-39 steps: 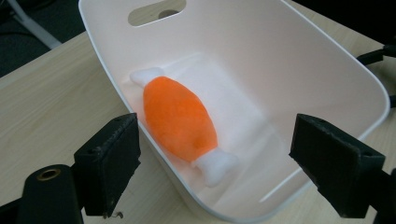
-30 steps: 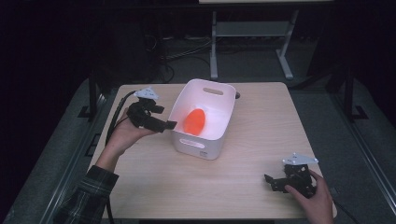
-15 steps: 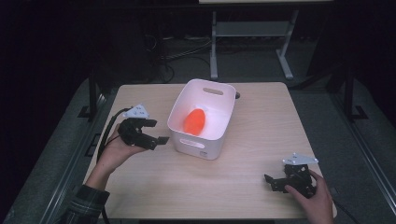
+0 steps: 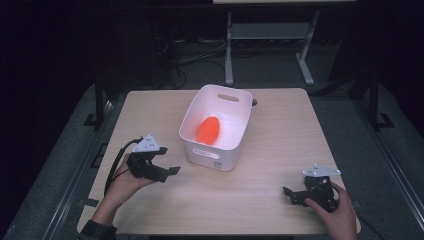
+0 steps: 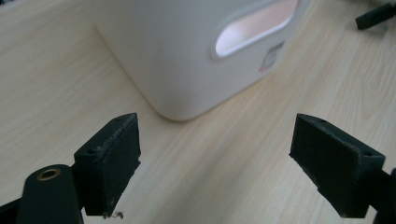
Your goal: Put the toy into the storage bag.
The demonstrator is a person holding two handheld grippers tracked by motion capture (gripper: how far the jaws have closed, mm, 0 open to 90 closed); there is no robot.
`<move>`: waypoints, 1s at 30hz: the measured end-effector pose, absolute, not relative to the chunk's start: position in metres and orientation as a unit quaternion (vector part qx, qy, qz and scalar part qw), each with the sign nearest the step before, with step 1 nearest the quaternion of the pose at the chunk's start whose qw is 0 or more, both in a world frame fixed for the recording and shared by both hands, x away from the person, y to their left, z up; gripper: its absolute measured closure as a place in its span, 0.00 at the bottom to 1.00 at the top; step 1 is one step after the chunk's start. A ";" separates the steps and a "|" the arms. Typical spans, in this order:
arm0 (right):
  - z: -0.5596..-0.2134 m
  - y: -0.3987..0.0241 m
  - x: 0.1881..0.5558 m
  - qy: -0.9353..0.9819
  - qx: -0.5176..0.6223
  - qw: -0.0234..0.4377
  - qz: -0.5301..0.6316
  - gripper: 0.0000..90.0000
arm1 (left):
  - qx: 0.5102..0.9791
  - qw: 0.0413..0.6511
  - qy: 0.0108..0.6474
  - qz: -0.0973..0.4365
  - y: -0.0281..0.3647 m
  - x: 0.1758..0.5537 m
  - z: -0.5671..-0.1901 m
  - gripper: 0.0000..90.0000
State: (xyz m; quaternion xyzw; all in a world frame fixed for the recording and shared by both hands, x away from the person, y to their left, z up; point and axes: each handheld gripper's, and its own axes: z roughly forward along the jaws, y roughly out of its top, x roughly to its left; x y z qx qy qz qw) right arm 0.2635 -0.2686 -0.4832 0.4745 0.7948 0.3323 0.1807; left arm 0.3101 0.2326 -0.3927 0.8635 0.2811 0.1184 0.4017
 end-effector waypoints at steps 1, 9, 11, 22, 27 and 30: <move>-0.483 -0.269 0.263 0.795 0.475 0.181 0.332 0.01 | 0.865 0.400 0.280 0.118 0.233 0.308 -0.396 0.17; -0.483 -0.269 0.263 0.795 0.475 0.181 0.332 0.01 | 0.864 0.394 0.282 0.134 0.240 0.294 -0.421 0.17; -0.483 -0.269 0.264 0.795 0.475 0.181 0.332 0.01 | 0.863 0.396 0.284 0.136 0.242 0.291 -0.427 0.17; -0.483 -0.269 0.263 0.795 0.475 0.181 0.332 0.01 | 0.863 0.378 0.304 0.142 0.259 0.280 -0.456 0.17; -0.483 -0.269 0.263 0.795 0.475 0.181 0.332 0.01 | 0.867 0.362 0.312 0.141 0.266 0.277 -0.470 0.16; -0.483 -0.269 0.263 0.795 0.474 0.181 0.332 0.01 | 0.860 0.369 0.324 0.136 0.272 0.277 -0.474 0.15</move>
